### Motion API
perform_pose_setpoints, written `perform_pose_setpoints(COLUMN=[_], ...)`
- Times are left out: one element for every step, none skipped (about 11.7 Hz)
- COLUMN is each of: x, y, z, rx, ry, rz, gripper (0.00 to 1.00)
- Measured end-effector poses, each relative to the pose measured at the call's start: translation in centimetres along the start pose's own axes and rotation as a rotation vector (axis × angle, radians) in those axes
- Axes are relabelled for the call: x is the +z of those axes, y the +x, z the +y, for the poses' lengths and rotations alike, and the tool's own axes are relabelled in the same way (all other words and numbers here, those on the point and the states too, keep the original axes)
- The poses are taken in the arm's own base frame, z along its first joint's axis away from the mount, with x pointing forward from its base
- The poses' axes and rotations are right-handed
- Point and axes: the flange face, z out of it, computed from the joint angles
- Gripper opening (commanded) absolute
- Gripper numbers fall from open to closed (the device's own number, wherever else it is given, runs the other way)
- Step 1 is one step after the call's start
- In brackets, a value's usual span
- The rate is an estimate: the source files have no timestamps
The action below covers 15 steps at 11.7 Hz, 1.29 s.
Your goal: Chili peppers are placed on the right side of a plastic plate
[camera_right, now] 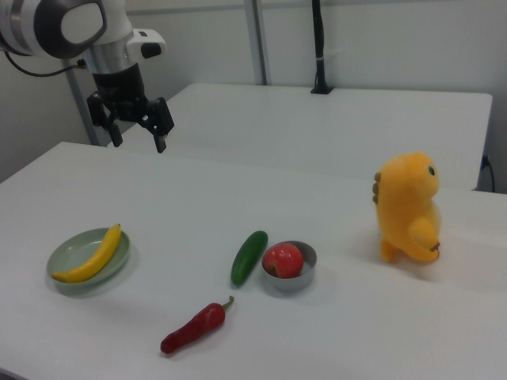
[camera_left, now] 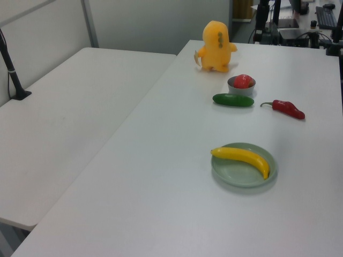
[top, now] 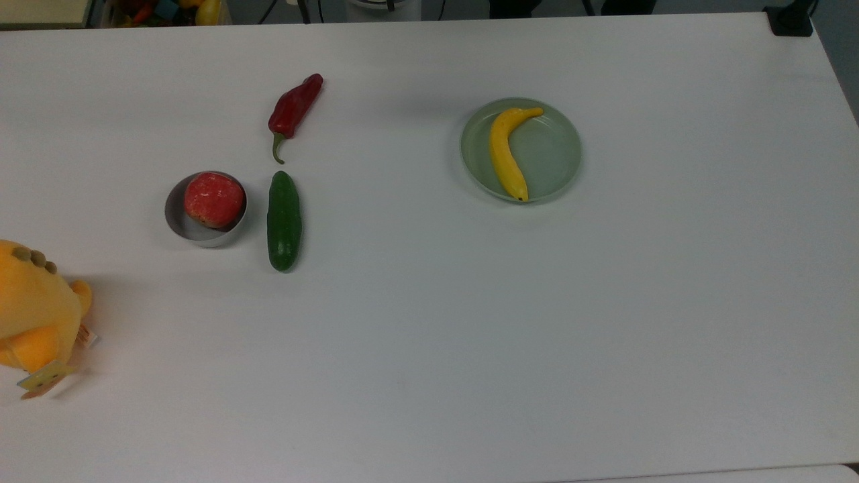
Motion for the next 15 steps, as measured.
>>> perform_pose_setpoints(x=[0.0,0.0,0.0,0.0,0.0,0.0,0.0,0.2,0.4,0.6,1.1,1.7,2.6,3.8,5.0], y=[0.0,0.0,0.0,0.0,0.0,0.0,0.0,-0.3,-0.6,-0.9,-1.2,-1.4,-1.8,-2.1,-2.5], z=[0.0,0.0,0.0,0.0,0.0,0.1,0.2,0.4,0.8,1.2,1.5,1.8,2.1,2.3,2.3], rx=[0.0,0.0,0.0,0.0,0.0,0.001,0.004,0.008,0.016,0.023,0.029,0.032,0.038,0.041,0.044], ry=[0.0,0.0,0.0,0.0,0.0,0.0,0.0,0.002,0.005,0.007,0.009,0.012,0.017,0.022,0.028], rz=[0.0,0.0,0.0,0.0,0.0,0.0,-0.001,-0.015,-0.033,-0.045,-0.058,-0.078,-0.104,-0.132,-0.165], gripper=[1.0,1.0,1.0,1.0,1.0,1.0,1.0,1.0,1.0,1.0,1.0,1.0,1.0,1.0,1.0])
